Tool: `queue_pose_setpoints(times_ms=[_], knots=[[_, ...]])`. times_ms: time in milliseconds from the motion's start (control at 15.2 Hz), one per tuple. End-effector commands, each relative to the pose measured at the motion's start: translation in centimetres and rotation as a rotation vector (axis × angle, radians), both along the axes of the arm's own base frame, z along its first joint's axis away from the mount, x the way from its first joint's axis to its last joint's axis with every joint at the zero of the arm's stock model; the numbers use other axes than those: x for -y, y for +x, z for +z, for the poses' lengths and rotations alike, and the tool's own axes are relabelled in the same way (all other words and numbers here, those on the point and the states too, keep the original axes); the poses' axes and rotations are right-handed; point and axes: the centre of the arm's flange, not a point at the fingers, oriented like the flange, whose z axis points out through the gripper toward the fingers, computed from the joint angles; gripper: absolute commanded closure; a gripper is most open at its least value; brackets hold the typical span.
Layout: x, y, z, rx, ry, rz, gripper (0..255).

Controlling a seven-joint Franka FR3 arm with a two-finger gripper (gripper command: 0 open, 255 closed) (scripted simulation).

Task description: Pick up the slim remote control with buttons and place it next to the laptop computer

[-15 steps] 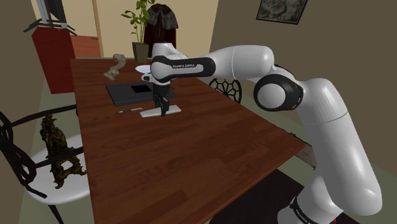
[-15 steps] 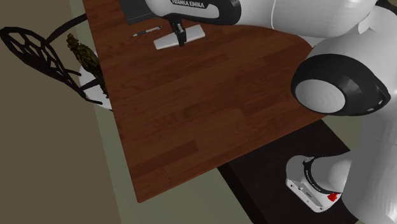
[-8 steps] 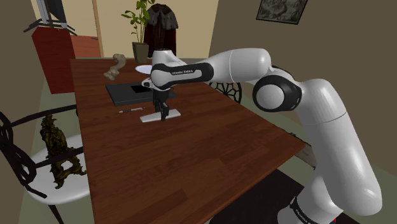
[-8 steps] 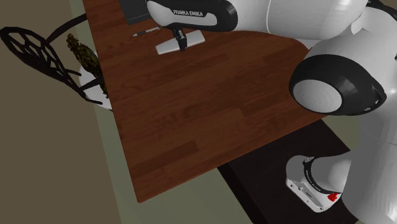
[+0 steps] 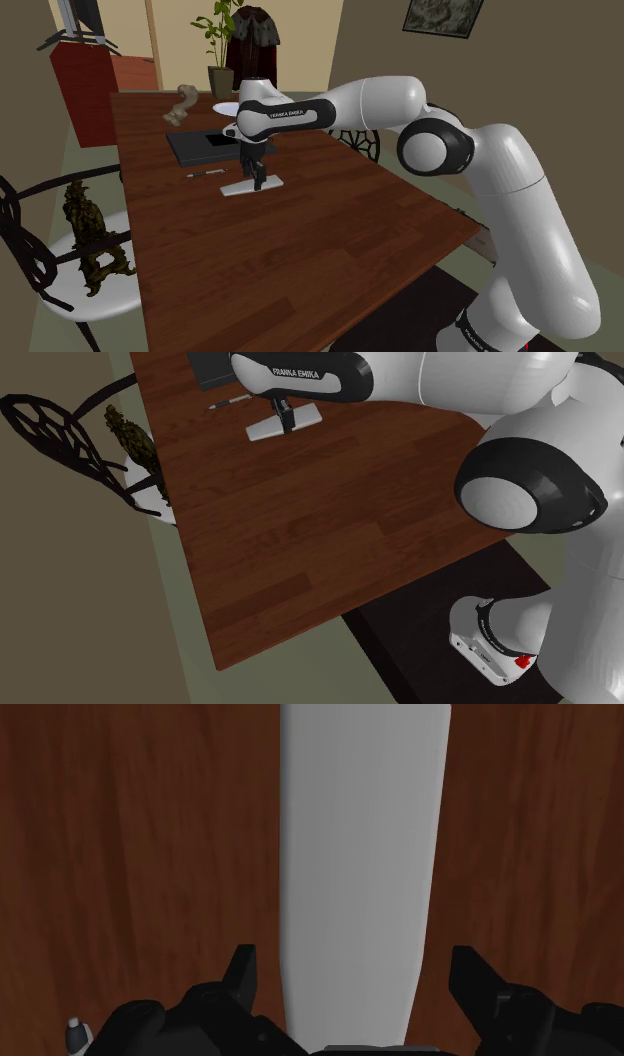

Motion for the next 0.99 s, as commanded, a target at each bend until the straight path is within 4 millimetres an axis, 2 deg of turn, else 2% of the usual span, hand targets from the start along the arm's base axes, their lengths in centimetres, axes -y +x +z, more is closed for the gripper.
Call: queue_pose_setpoints(times_ms=[0, 132, 396, 924], knots=[[0.0, 0.0, 0.0, 0.0, 0.0, 0.0, 0], [0.0, 0.0, 0.0, 0.0, 0.0, 0.0, 0], [0.0, 0.0, 5.0, 0.0, 0.0, 0.0, 0], [0.0, 0.0, 5.0, 0.0, 0.0, 0.0, 0]])
